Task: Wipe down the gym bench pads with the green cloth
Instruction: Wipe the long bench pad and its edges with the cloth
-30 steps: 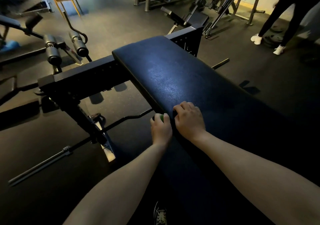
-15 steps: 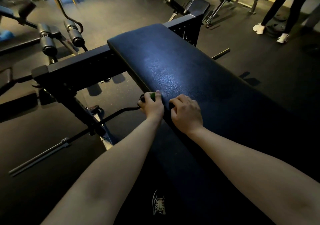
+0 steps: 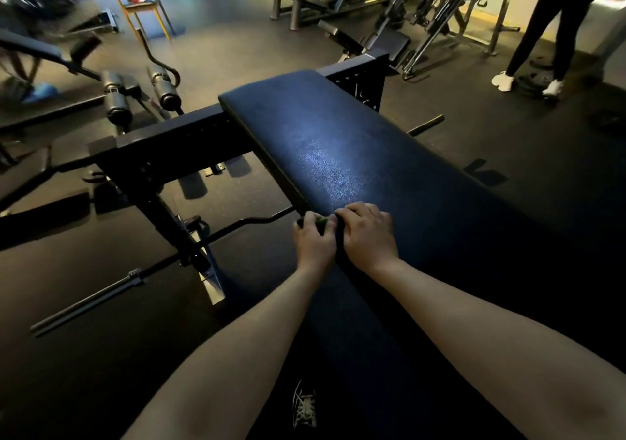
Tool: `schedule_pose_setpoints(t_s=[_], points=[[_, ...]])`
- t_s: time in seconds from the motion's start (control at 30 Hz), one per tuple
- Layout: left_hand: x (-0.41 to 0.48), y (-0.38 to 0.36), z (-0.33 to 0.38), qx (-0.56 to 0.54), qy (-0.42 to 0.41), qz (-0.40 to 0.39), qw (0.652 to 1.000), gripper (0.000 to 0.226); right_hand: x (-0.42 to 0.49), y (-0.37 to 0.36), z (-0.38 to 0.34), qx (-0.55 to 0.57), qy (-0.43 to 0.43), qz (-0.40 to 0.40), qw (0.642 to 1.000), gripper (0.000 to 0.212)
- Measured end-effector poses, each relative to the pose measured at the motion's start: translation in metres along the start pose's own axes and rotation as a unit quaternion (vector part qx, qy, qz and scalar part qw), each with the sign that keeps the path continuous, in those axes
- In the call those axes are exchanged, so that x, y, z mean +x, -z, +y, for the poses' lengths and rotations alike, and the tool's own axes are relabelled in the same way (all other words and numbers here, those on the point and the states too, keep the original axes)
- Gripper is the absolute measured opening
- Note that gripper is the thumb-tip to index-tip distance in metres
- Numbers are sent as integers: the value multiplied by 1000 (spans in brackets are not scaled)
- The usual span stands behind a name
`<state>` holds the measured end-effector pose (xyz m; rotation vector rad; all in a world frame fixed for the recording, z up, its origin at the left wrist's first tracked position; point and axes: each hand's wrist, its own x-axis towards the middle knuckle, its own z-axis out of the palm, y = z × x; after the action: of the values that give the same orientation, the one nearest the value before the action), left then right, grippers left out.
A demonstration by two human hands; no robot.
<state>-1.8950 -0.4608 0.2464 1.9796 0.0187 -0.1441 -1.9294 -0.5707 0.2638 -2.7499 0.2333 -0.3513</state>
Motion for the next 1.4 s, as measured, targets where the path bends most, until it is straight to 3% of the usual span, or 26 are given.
schedule_pose_setpoints(t_s=[0.2, 0.33, 0.47, 0.63, 0.73, 0.9, 1.23, 1.4], points=[[-29, 4, -10, -40, -10, -34, 999, 19, -13, 7, -2, 33, 2, -3, 999, 41], [-22, 10, -20, -124, 34, 34, 991, 18, -14, 5, -2, 39, 2, 10, 999, 29], [9, 25, -24, -150, 87, 93, 980, 19, -15, 3, -2, 31, 11, 17, 999, 33], [42, 15, -5, -167, 83, 56, 981, 26, -9, -1, -2, 15, 4, 24, 1000, 31], [49, -6, -10, -130, 126, 56, 982, 35, -5, -6, -2, -10, 2, 22, 1000, 28], [45, -9, -18, -76, 129, 53, 987, 41, -3, -10, -4, -40, 1, 25, 999, 33], [-23, -3, -31, -43, 61, -42, 996, 36, -3, -3, 1, 4, 7, -4, 1000, 23], [-6, 10, -25, -141, 129, 62, 980, 38, -2, -1, 0, 30, 6, -11, 999, 23]])
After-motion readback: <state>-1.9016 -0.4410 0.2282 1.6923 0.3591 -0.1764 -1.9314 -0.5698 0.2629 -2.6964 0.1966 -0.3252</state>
